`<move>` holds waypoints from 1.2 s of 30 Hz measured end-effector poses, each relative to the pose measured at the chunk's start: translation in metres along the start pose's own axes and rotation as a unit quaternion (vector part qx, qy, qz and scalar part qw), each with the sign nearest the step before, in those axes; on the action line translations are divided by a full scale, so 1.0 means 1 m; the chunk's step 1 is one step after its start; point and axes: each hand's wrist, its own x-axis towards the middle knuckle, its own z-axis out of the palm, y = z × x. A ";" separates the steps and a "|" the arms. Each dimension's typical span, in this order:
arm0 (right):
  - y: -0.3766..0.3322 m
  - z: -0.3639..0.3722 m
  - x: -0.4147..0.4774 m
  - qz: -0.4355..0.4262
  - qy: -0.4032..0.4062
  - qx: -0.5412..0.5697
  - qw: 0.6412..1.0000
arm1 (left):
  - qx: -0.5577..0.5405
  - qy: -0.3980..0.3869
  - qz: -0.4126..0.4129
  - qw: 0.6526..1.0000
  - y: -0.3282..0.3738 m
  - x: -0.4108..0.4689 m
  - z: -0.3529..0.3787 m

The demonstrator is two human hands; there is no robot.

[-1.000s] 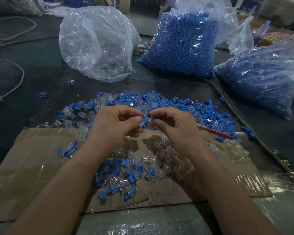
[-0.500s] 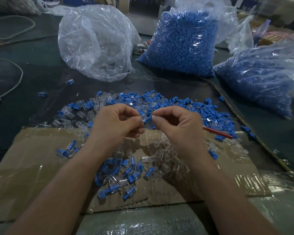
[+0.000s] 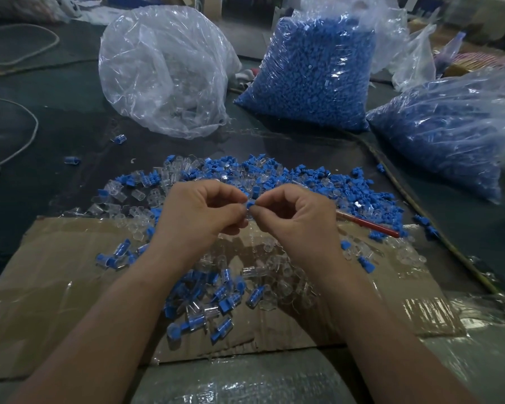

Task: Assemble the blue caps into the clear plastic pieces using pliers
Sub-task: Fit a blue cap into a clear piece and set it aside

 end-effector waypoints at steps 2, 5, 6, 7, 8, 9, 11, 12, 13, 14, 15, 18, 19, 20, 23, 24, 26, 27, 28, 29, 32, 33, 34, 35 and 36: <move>0.000 -0.002 0.001 0.023 -0.016 0.033 0.999 | 0.000 -0.001 0.004 1.000 0.000 0.000 -0.001; -0.001 -0.003 0.001 0.032 -0.044 0.044 0.998 | -0.001 -0.009 0.004 1.000 0.001 0.000 -0.001; 0.000 -0.004 0.000 0.029 -0.047 0.045 0.997 | -0.006 -0.012 0.001 1.000 0.002 0.000 -0.001; 0.001 -0.004 0.001 0.027 -0.047 0.043 0.998 | -0.013 -0.015 -0.003 1.000 0.002 0.000 -0.001; 0.001 -0.005 0.001 0.027 -0.047 0.040 0.998 | -0.022 -0.017 -0.008 1.000 0.003 0.000 -0.001; 0.002 -0.005 0.002 0.031 -0.054 0.042 0.997 | -0.032 -0.020 -0.012 0.999 0.003 0.000 -0.001; 0.003 -0.006 0.002 0.044 -0.082 0.078 0.993 | -0.046 -0.026 -0.014 0.999 0.004 -0.001 -0.002; 0.003 -0.007 0.002 0.045 -0.089 0.108 0.989 | -0.051 -0.029 -0.014 0.998 0.005 -0.001 -0.002; 0.003 -0.007 0.002 0.040 -0.087 0.131 0.987 | -0.059 -0.033 -0.016 0.998 0.006 -0.001 -0.002; 0.003 -0.007 0.002 0.033 -0.079 0.147 0.985 | -0.069 -0.036 -0.019 0.997 0.006 -0.001 -0.003; 0.003 -0.008 0.001 0.025 -0.073 0.157 0.985 | -0.078 -0.039 -0.025 0.996 0.007 -0.002 -0.003; 0.004 -0.006 0.001 0.008 -0.066 0.166 0.984 | -0.089 -0.041 -0.040 0.994 0.008 -0.001 -0.003; 0.004 -0.006 0.001 0.003 -0.067 0.161 0.985 | -0.095 -0.037 -0.045 0.994 0.008 -0.001 -0.003; 0.004 -0.006 0.001 -0.004 -0.072 0.153 0.986 | -0.103 -0.033 -0.051 0.993 0.008 -0.001 -0.004; 0.004 -0.005 0.000 -0.032 -0.086 0.121 0.988 | -0.120 -0.037 -0.066 0.990 0.009 0.000 -0.006; 0.005 -0.006 0.000 -0.038 -0.080 0.114 0.989 | -0.122 -0.044 -0.072 0.989 0.009 -0.001 -0.007; 0.008 -0.006 0.000 -0.058 -0.063 0.092 0.992 | -0.123 -0.057 -0.085 0.987 0.009 0.000 -0.006; 0.008 -0.006 0.000 -0.074 -0.055 0.076 0.993 | -0.124 -0.063 -0.089 0.986 0.009 0.000 -0.006; 0.008 -0.006 0.000 -0.090 -0.049 0.061 0.993 | -0.126 -0.067 -0.092 0.985 0.008 0.000 -0.006; 0.009 -0.005 0.000 -0.102 -0.044 0.051 0.992 | -0.129 -0.071 -0.095 0.985 0.008 0.000 -0.006; 0.010 -0.005 0.000 -0.118 -0.035 0.035 0.992 | -0.135 -0.071 -0.099 0.983 0.007 0.001 -0.006; 0.011 -0.005 0.000 -0.119 -0.035 0.030 0.992 | -0.136 -0.071 -0.102 0.983 0.007 0.001 -0.006; 0.012 -0.005 0.000 -0.120 -0.035 0.026 0.992 | -0.137 -0.071 -0.105 0.982 0.006 0.001 -0.006; 0.013 -0.005 0.000 -0.120 -0.036 0.022 0.992 | -0.138 -0.071 -0.108 0.982 0.006 0.001 -0.006; 0.013 -0.005 0.000 -0.120 -0.036 0.016 0.992 | -0.139 -0.071 -0.111 0.981 0.005 0.001 -0.006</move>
